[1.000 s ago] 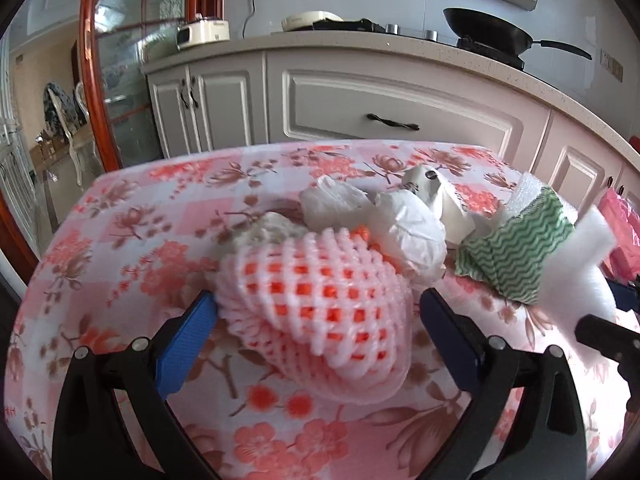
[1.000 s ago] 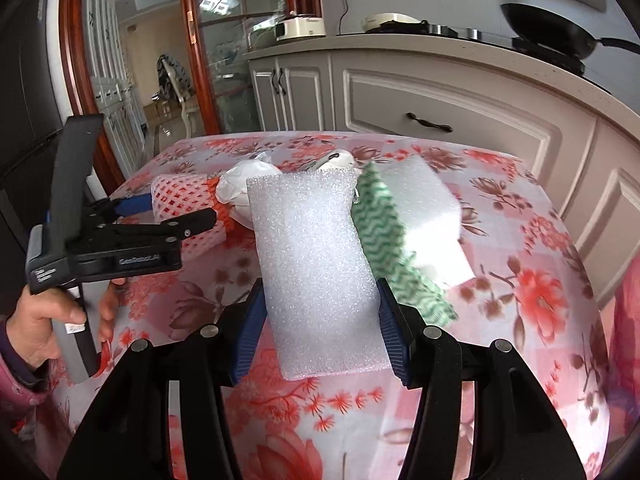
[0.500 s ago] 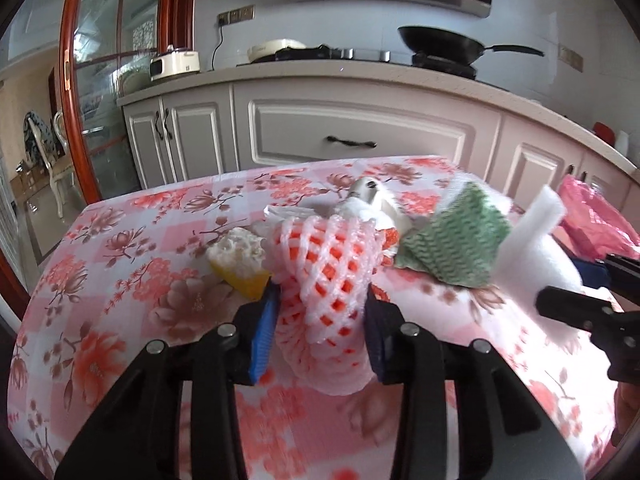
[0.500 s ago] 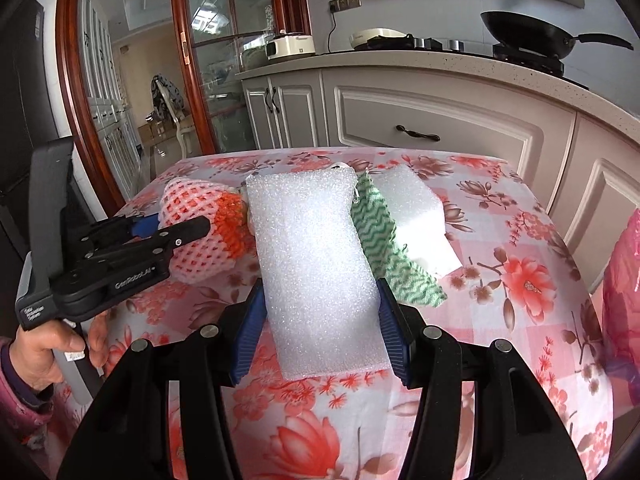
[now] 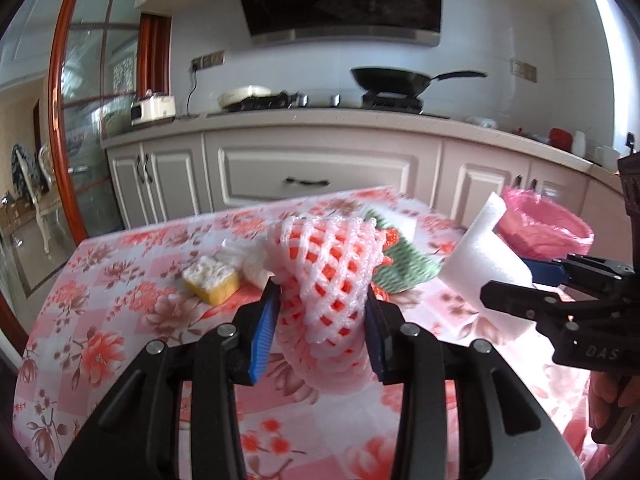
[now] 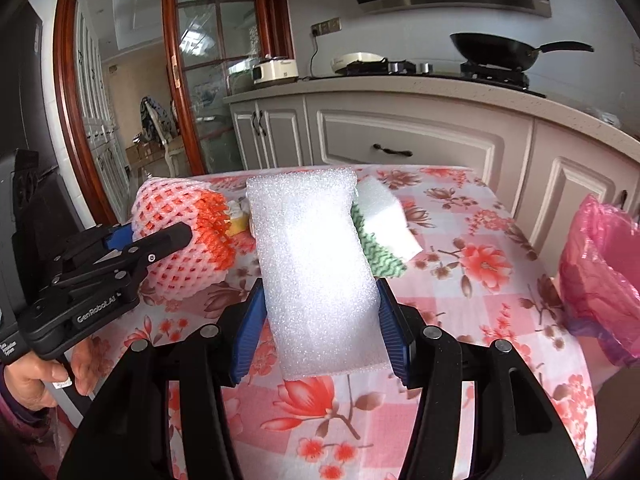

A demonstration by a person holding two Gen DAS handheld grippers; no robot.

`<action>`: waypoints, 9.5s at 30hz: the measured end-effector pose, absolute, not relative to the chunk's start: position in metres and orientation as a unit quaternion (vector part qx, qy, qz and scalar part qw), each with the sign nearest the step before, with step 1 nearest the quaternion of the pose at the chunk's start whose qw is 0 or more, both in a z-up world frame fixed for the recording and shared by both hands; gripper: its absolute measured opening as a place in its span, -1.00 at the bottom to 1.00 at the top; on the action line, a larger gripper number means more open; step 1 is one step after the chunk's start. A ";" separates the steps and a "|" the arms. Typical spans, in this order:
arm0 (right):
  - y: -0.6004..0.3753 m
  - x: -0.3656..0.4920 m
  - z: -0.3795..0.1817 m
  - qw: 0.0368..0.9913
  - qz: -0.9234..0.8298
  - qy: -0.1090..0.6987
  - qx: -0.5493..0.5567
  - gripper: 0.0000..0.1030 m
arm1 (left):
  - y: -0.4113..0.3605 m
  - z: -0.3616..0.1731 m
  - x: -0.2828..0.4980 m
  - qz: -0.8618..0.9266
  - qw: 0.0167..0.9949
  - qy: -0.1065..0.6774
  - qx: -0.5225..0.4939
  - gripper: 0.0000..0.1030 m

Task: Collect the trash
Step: 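Carry the net and foam block over the bin and open both tools, then move both tools back over the table, then grasp the green zigzag cloth with the right tool while the left tool grasps a white foam block, then carry the cloth and foam block over the bin and open both tools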

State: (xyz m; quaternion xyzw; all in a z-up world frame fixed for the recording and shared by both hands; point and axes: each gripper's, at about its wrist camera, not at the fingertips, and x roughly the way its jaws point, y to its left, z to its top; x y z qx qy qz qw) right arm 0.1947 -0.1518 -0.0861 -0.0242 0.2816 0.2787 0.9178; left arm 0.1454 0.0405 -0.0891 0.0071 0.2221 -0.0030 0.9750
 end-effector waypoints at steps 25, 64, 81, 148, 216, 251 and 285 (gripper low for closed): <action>-0.281 0.165 -0.029 0.975 0.142 0.168 0.041 0.00 | -0.092 -0.018 0.131 -0.104 0.987 0.108 0.055 -0.20; -0.461 0.305 -0.043 0.979 -0.043 0.193 0.039 0.03 | -0.311 -0.040 0.384 -0.262 0.955 0.135 0.030 0.02; -0.476 0.301 -0.059 0.974 -0.035 0.208 0.078 0.23 | -0.298 -0.081 0.403 -0.253 0.952 0.170 0.038 0.80; -0.063 0.326 -0.157 0.891 0.227 0.389 -0.066 -0.42 | 0.121 -0.112 0.195 0.085 0.969 0.222 -0.067 0.90; -0.330 0.229 -0.098 0.957 0.086 0.265 0.081 -0.71 | -0.156 -0.131 0.345 -0.112 0.957 0.258 0.066 0.02; -0.365 0.213 -0.044 0.982 0.024 0.184 0.045 -0.71 | -0.198 -0.040 0.265 -0.207 0.969 0.122 0.059 0.03; -0.475 0.315 -0.075 0.970 -0.002 0.230 0.080 0.04 | -0.288 -0.077 0.388 -0.252 0.955 0.150 0.046 0.68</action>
